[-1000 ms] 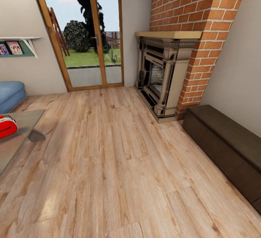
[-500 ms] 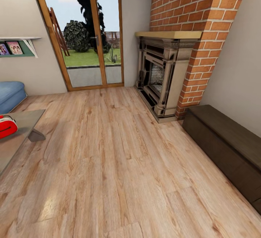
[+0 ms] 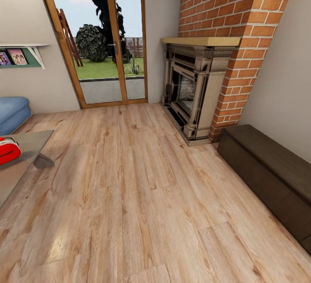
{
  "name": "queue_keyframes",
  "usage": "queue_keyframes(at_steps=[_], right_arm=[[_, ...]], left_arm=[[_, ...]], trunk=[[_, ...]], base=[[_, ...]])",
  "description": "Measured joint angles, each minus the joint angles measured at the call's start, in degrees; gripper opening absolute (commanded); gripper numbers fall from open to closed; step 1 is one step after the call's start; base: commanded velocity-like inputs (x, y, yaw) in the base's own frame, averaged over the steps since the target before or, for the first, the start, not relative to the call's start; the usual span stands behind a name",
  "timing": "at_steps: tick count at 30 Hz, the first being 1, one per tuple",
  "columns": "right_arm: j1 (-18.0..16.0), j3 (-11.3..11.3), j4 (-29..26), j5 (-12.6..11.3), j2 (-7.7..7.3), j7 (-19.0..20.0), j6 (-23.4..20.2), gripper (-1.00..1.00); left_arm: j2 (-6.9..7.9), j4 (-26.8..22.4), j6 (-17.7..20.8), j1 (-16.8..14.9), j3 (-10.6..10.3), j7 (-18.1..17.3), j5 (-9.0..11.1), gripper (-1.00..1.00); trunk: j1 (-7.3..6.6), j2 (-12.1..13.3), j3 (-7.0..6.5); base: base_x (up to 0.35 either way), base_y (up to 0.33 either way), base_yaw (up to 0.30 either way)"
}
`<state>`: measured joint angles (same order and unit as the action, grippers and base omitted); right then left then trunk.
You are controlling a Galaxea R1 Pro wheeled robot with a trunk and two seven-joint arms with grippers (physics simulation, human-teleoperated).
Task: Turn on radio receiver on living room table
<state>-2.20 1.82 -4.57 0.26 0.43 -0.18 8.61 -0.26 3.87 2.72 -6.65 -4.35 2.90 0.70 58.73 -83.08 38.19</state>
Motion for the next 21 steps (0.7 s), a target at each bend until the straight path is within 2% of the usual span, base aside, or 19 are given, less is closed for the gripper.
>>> queue_keyframes(at_steps=[21], right_arm=[[0.0,-0.02,0.0,0.0,0.01,0.0,0.0,1.0]], left_arm=[[0.0,0.0,0.0,0.0,0.02,0.0,0.0,1.0]], trunk=[[0.0,0.0,0.0]], base=[[0.0,0.0,0.0]])
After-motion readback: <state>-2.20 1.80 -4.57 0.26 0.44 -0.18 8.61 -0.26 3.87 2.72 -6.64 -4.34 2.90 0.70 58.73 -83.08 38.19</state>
